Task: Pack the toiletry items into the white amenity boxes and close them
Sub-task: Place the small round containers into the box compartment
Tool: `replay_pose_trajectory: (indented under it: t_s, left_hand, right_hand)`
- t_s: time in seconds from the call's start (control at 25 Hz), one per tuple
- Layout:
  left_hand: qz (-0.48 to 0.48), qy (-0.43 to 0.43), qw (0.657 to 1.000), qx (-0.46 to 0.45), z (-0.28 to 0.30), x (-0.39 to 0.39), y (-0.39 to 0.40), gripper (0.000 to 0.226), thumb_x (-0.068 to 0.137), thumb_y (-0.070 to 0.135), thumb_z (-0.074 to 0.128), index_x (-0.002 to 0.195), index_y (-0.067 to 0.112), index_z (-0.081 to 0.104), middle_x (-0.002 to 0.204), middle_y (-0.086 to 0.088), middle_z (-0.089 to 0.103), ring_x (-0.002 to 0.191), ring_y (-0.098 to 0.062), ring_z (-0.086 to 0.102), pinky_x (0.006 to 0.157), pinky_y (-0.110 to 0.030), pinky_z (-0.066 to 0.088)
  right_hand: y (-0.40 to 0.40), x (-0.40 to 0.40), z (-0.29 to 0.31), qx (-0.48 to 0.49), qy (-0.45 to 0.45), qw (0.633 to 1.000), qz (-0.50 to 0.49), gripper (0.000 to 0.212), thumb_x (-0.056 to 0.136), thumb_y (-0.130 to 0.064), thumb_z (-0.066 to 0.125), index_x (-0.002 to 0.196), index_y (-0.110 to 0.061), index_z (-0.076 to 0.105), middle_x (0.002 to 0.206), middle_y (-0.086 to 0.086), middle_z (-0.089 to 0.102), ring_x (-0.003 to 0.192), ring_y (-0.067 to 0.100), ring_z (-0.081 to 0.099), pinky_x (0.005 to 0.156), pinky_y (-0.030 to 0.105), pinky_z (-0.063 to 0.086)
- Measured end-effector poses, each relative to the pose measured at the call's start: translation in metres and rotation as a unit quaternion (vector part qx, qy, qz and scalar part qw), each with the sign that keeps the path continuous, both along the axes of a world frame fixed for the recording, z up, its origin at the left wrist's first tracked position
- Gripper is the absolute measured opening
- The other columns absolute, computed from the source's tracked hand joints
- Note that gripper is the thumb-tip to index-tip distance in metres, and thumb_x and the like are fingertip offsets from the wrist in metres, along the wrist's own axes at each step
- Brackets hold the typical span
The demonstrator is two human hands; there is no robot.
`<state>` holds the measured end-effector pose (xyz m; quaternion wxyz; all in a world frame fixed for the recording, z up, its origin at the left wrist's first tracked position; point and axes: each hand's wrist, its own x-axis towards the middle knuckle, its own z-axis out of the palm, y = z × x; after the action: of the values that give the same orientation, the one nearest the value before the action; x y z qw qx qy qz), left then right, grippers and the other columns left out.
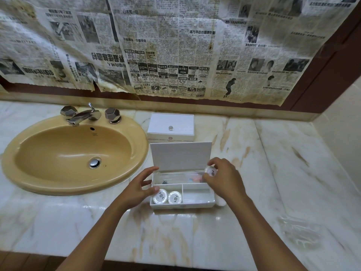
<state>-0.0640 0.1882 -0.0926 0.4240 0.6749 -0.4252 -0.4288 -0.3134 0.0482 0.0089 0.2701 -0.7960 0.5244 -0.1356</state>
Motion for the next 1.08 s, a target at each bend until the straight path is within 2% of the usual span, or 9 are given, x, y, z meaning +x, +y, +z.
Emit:
replay_pose_trajectory:
  t_s: [0.16, 0.28, 0.4, 0.56, 0.72, 0.8, 0.96, 1.08]
  left_hand:
    - [0.005, 0.004, 1.0, 0.001, 0.001, -0.002, 0.001, 0.058, 0.084, 0.024, 0.076, 0.127, 0.055, 0.051, 0.148, 0.018, 0.043, 0.132, -0.005, 0.044, 0.097, -0.016, 0.044]
    - [0.005, 0.004, 1.0, -0.002, 0.004, -0.004, 0.002, 0.058, 0.085, 0.022, 0.075, 0.126, 0.056, 0.051, 0.147, 0.016, 0.044, 0.124, 0.01, 0.048, 0.094, -0.012, 0.046]
    - [0.003, 0.006, 1.0, 0.0, 0.005, -0.005, 0.003, 0.058, 0.087, 0.021, 0.074, 0.128, 0.055, 0.05, 0.147, 0.015, 0.045, 0.116, 0.022, 0.048, 0.091, -0.009, 0.047]
    - [0.004, -0.003, 1.0, 0.002, 0.006, -0.005, 0.004, 0.058, 0.088, 0.022, 0.073, 0.128, 0.056, 0.049, 0.147, 0.017, 0.044, 0.119, 0.021, 0.045, 0.095, -0.012, 0.045]
    - [0.004, -0.006, 1.0, 0.001, 0.007, -0.005, 0.004, 0.057, 0.088, 0.024, 0.073, 0.127, 0.057, 0.049, 0.147, 0.018, 0.044, 0.132, 0.001, 0.043, 0.103, -0.023, 0.043]
    - [0.003, -0.006, 1.0, 0.001, 0.007, -0.005, 0.004, 0.057, 0.087, 0.024, 0.073, 0.127, 0.057, 0.049, 0.147, 0.017, 0.044, 0.133, -0.002, 0.043, 0.104, -0.025, 0.043]
    - [0.003, -0.008, 1.0, 0.004, 0.009, -0.005, 0.004, 0.057, 0.083, 0.033, 0.073, 0.128, 0.057, 0.049, 0.148, 0.018, 0.044, 0.131, 0.001, 0.044, 0.105, -0.026, 0.043]
    - [0.001, -0.01, 1.0, 0.008, 0.009, -0.006, 0.004, 0.056, 0.086, 0.027, 0.073, 0.128, 0.056, 0.049, 0.148, 0.018, 0.043, 0.125, 0.013, 0.043, 0.101, -0.018, 0.044]
  right_hand:
    - [0.038, 0.033, 0.001, -0.026, 0.017, 0.993, 0.117, 0.036, 0.08, -0.033, 0.062, 0.114, -0.026, 0.058, 0.114, -0.003, 0.059, 0.106, 0.019, 0.056, 0.083, 0.029, 0.044]
    - [0.057, 0.051, -0.012, -0.039, 0.067, 0.979, 0.19, 0.037, 0.082, -0.03, 0.059, 0.118, -0.021, 0.057, 0.117, 0.0, 0.061, 0.112, 0.022, 0.05, 0.088, 0.033, 0.041]
    - [0.063, 0.058, -0.023, -0.064, 0.124, 0.963, 0.231, 0.033, 0.085, -0.028, 0.058, 0.117, -0.019, 0.058, 0.113, 0.004, 0.063, 0.11, 0.025, 0.049, 0.089, 0.035, 0.038]
    - [0.063, 0.058, -0.03, -0.07, 0.126, 0.962, 0.232, 0.027, 0.087, -0.026, 0.058, 0.112, -0.017, 0.062, 0.11, 0.005, 0.065, 0.107, 0.024, 0.049, 0.089, 0.035, 0.037]
    - [0.058, 0.055, -0.031, -0.065, 0.115, 0.963, 0.236, 0.023, 0.089, -0.025, 0.059, 0.11, -0.019, 0.066, 0.107, 0.003, 0.067, 0.108, 0.023, 0.049, 0.089, 0.035, 0.034]
    - [0.055, 0.052, -0.031, -0.065, 0.119, 0.963, 0.235, 0.021, 0.09, -0.021, 0.058, 0.11, -0.02, 0.065, 0.108, 0.001, 0.066, 0.108, 0.023, 0.049, 0.089, 0.035, 0.033]
    - [0.053, 0.05, -0.029, -0.043, 0.122, 0.966, 0.222, 0.022, 0.089, -0.014, 0.054, 0.104, -0.019, 0.068, 0.107, 0.002, 0.067, 0.102, 0.024, 0.057, 0.082, 0.03, 0.04]
    - [0.06, 0.051, -0.029, -0.019, 0.13, 0.967, 0.22, 0.022, 0.086, -0.015, 0.052, 0.099, -0.021, 0.069, 0.103, 0.006, 0.067, 0.093, 0.028, 0.059, 0.072, 0.03, 0.041]
